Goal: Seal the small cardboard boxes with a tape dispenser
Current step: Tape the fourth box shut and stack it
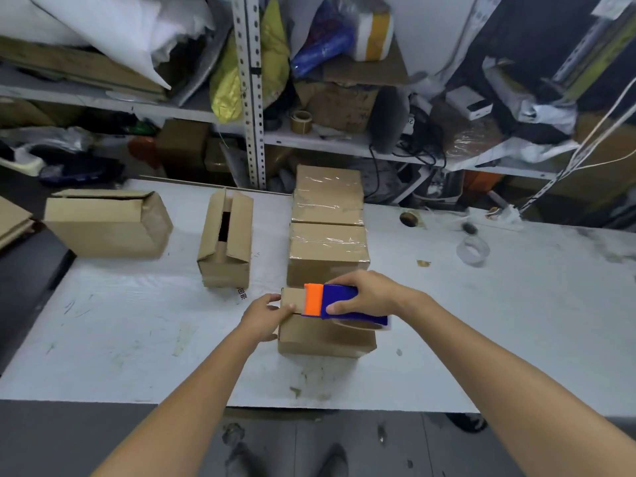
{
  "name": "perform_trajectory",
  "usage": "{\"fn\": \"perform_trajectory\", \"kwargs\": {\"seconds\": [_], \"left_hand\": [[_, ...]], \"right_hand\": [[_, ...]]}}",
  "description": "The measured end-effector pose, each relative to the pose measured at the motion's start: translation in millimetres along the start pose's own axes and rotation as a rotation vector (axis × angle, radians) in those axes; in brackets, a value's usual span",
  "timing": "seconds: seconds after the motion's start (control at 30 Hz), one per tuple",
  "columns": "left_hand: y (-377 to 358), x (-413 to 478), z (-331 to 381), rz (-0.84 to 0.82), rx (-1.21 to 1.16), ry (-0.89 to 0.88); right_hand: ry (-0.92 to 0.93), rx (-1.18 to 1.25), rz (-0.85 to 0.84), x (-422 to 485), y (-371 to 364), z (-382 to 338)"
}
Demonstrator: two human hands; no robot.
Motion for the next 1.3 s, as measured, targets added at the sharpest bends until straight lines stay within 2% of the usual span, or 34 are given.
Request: {"fn": "perform_trajectory", "kwargs": {"seconds": [0.13,0.2,0.3,0.37,0.57,0.67,0.73,0.83,0.97,1.07,1.3], "left_hand": [[16.5,-13.9,22.7,0.107,0.058,-0.176],[15.1,-23.7,36.0,0.023,0.053,-0.216],[4.0,-34.6,47.3,-0.197,0.003,-0.149],[0.6,-39.7,51.2,-0.260,-0.018,-0.132],[3.9,-39.5,50.1,-0.244,-0.200,-0.018],[2.5,-36.8,46.6,-0.287,-0.136,-0.048],[-1.5,-34.9,46.2,-0.245,-0.089,-0.075],[2.4,-27.8,47.4,-0.081,-0.065,-0.068],[46.9,-17.3,39.9,0.092,-0.044,-0.022],[69.8,-18.6,23.4,0.101,-0.076,0.021],[72.4,-6.4,5.8,0.122,-0.137,0.027]], "right_hand": [[0.019,-0.073,-0.018,9.7,3.2,-5.2],[0.035,-0.106,-0.015,11.1,5.1,-8.6],[0.053,-0.123,-0.011,11.1,5.5,-11.1],[0.066,-0.113,-0.011,10.1,5.4,-11.2],[0.095,-0.073,-0.008,7.4,7.7,-9.8],[0.104,-0.096,-0.013,7.3,7.1,-11.4],[0.108,-0.160,-0.024,8.3,6.1,-12.8],[0.106,-0.259,-0.060,11.9,6.5,-15.0],[0.056,-0.356,-0.114,12.9,14.3,-9.2],[-0.009,-0.375,-0.164,16.4,10.2,-5.7],[-0.045,-0.422,-0.178,38.9,1.2,-18.9]]}}
Point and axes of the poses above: each hand's wrist, its own x-axis towards the middle knuckle, its own y-axis out of the back of the hand, z = x × y, the point moved 2 cm from there along x, towards the middle knuckle, and after that the axes turned 5 degrees about -x, right-handed, at the moved point
